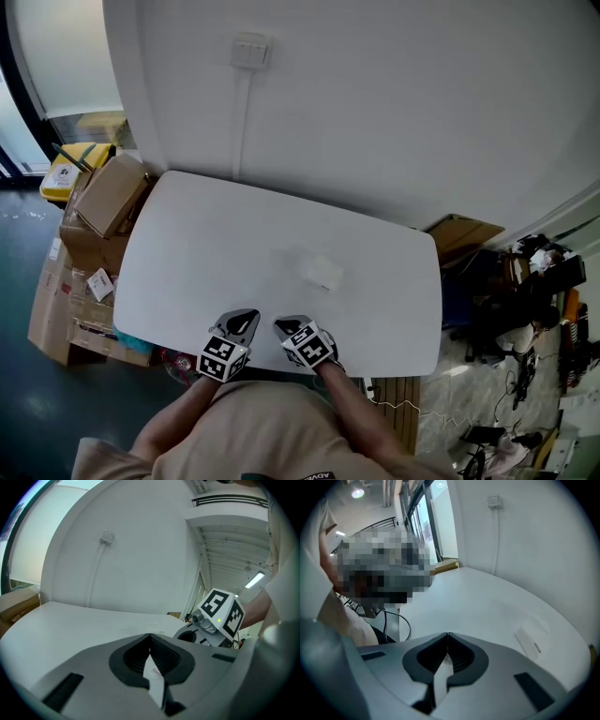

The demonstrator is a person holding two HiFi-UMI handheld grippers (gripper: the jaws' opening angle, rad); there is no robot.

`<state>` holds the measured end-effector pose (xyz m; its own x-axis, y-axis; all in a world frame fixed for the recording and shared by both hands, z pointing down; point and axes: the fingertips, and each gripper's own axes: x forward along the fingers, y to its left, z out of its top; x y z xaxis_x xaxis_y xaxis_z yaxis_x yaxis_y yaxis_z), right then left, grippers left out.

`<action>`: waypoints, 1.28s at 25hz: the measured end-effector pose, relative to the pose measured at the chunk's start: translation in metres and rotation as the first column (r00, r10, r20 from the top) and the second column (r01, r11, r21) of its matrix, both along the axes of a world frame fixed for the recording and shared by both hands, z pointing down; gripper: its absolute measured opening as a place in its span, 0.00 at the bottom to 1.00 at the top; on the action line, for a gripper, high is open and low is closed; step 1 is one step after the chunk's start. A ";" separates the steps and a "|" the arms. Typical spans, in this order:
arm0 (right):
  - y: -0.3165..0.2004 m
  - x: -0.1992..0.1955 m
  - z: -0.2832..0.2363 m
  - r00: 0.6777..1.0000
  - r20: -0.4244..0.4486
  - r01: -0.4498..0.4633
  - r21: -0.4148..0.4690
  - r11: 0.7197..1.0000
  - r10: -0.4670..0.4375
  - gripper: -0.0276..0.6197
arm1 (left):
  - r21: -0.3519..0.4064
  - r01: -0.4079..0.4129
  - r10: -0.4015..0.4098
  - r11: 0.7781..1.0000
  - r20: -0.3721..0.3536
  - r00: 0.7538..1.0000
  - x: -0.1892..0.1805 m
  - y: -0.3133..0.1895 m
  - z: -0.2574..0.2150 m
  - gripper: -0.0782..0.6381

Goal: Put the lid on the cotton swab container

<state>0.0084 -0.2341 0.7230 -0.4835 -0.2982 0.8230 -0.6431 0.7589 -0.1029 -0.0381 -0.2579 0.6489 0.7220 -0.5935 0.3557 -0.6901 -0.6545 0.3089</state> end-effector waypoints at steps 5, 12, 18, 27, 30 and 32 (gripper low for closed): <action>-0.001 -0.003 -0.001 0.999 -0.034 0.021 -0.020 1.000 -0.022 0.07 | 0.004 0.007 -0.007 1.000 -0.002 1.000 -0.001 -0.003 -0.001 0.13; -0.003 0.001 -0.005 0.996 0.050 -0.072 -0.026 0.997 0.073 0.07 | 0.036 -0.003 0.003 0.999 0.014 1.000 -0.002 -0.004 -0.012 0.13; -0.006 0.010 -0.060 0.966 0.231 -0.146 0.107 0.983 0.119 0.07 | 0.101 0.019 -0.020 0.995 0.008 1.000 -0.016 -0.016 -0.040 0.13; -0.018 0.068 -0.179 0.887 0.442 -0.328 0.392 0.860 0.137 0.07 | 0.236 0.044 -0.027 0.971 -0.071 0.997 -0.027 -0.043 -0.120 0.13; -0.024 0.087 -0.207 0.877 0.461 -0.364 0.451 0.815 0.136 0.07 | 0.279 0.039 -0.019 0.960 -0.073 0.997 -0.025 -0.048 -0.136 0.13; -0.025 0.097 -0.228 0.868 0.479 -0.389 0.489 0.781 0.133 0.07 | 0.324 0.025 -0.007 0.946 -0.055 0.998 -0.020 -0.047 -0.147 0.13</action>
<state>0.1059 -0.2594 0.4951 -0.5575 -0.7996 0.2232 -0.8218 0.5696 -0.0121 -0.0585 -0.3047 0.5016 0.7238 -0.6822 0.1036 -0.6900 -0.7142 0.1178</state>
